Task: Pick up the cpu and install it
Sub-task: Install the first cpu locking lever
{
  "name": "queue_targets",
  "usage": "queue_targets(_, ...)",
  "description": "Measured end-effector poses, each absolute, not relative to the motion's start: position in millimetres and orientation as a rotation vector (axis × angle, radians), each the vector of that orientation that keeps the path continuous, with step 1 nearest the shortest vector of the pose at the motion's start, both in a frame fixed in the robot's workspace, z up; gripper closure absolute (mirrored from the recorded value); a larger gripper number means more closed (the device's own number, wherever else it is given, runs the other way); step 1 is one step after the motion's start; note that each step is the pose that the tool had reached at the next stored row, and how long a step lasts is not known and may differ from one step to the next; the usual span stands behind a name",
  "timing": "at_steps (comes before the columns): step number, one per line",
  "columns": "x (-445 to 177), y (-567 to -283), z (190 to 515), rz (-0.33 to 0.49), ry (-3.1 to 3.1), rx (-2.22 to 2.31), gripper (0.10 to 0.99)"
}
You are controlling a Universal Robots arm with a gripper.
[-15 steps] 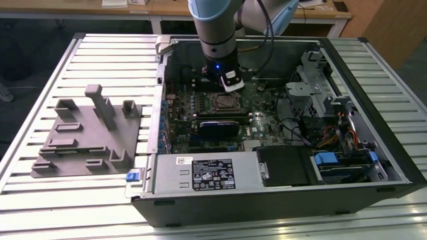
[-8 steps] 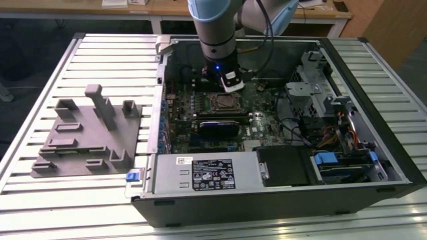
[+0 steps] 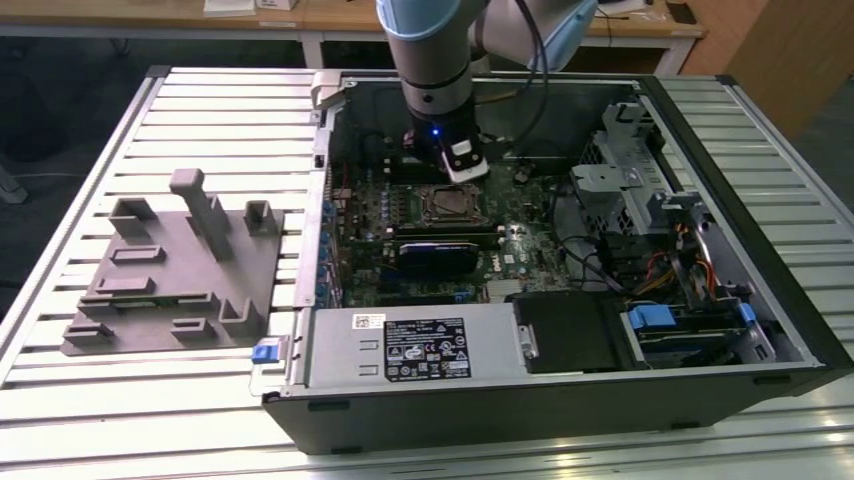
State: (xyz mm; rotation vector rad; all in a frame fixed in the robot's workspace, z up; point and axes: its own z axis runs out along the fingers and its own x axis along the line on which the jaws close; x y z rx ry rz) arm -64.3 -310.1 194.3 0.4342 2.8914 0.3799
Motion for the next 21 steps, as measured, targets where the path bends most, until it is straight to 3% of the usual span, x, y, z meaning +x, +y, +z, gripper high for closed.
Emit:
queue_targets(16, -64, -310, 211, 0.376, 2.892, 0.434, 0.98)
queue_targets(21, -64, -310, 211, 0.329, 2.895, 0.429, 0.98)
